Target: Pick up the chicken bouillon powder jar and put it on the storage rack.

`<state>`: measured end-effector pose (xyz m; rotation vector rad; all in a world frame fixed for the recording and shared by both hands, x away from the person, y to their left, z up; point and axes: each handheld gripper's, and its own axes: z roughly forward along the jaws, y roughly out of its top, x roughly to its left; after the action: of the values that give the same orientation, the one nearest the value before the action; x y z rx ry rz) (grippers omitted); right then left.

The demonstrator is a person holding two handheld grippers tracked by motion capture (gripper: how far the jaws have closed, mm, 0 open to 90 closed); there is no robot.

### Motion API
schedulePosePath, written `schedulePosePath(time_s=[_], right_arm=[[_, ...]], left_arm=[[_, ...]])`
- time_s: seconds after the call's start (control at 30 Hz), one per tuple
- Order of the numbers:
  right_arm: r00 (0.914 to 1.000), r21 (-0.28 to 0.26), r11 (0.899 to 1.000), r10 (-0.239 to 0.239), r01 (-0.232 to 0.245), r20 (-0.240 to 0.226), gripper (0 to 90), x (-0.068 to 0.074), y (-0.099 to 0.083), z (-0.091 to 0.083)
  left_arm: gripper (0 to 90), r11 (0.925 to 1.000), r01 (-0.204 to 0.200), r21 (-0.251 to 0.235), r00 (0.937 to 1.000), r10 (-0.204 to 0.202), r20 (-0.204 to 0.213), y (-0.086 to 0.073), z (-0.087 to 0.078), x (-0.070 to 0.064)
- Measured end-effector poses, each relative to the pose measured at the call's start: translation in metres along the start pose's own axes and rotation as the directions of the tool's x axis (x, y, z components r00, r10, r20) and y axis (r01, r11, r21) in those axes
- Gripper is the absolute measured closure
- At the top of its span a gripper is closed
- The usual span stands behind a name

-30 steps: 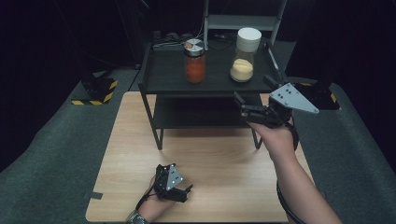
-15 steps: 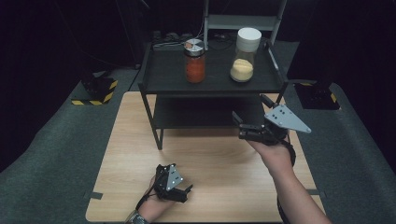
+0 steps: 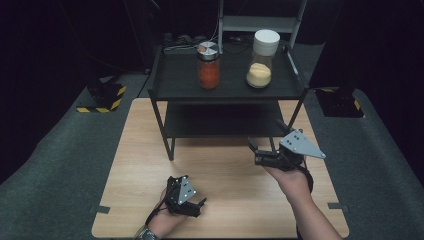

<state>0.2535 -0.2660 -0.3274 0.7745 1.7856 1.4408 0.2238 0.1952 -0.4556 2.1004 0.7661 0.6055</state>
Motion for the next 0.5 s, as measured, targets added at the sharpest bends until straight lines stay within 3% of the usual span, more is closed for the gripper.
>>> schedulePosePath(time_s=[0.5], right_arm=[[0.9999,0.07,0.997,0.017,-0.016,-0.003,0.0,0.006,-0.037,-0.006]], left_arm=[[0.9,1.0,-0.001,-0.001,1.0,0.001,-0.002,0.0,0.0,0.0]])
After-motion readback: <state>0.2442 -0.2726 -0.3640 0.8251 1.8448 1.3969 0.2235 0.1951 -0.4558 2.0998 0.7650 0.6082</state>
